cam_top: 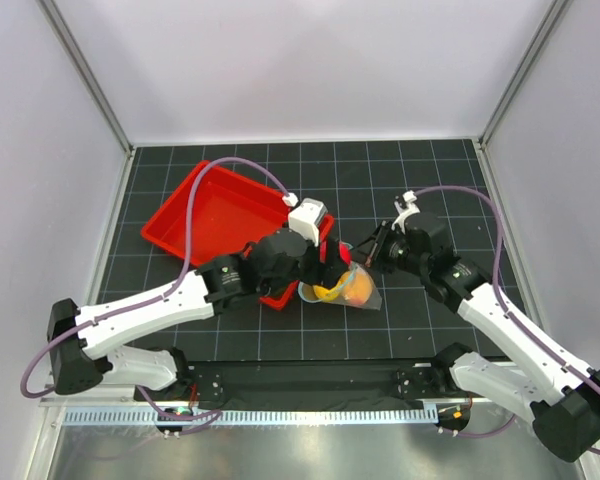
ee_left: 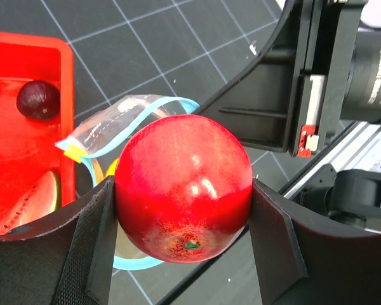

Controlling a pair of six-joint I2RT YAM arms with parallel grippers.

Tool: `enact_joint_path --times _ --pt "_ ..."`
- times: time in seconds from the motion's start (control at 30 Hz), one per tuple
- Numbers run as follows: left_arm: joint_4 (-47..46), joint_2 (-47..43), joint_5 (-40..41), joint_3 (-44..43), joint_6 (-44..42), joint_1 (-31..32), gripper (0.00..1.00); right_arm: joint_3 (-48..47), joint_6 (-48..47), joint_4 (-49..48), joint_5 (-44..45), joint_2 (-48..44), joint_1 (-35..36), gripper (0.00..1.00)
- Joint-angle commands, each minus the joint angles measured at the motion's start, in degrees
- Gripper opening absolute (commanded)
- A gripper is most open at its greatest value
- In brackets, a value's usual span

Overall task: Place the food in the zip-top bag and seal the zipper
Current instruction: Place the fake fruit in the zipper food storage bag.

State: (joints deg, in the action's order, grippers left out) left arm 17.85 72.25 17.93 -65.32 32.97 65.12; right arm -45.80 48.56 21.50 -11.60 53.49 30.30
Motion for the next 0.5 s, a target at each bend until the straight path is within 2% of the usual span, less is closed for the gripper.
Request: enact_joint_path --times 0.0,0.07,0.1,0.47 --pt "2.1 0.7 -1.5 -0.1 0.7 -0.1 0.26 3.3 6.9 -6.1 -5.9 0.0 -0.8 0.01" --pt "1.9 1.9 -2.3 -0.2 0.3 -0.1 0.26 8.3 10.3 -12.4 -8.1 0.4 -1.6 0.01" --pt "1.8 2.5 -2.5 -0.2 0.3 -0.1 0.27 8.6 10.5 -12.4 -7.5 0.4 -1.7 0.01" --pt "-7.5 10.9 -3.2 2.5 -2.4 -0.1 0.24 5.7 2.9 -3.0 3.2 -0.7 -1.8 0.01"
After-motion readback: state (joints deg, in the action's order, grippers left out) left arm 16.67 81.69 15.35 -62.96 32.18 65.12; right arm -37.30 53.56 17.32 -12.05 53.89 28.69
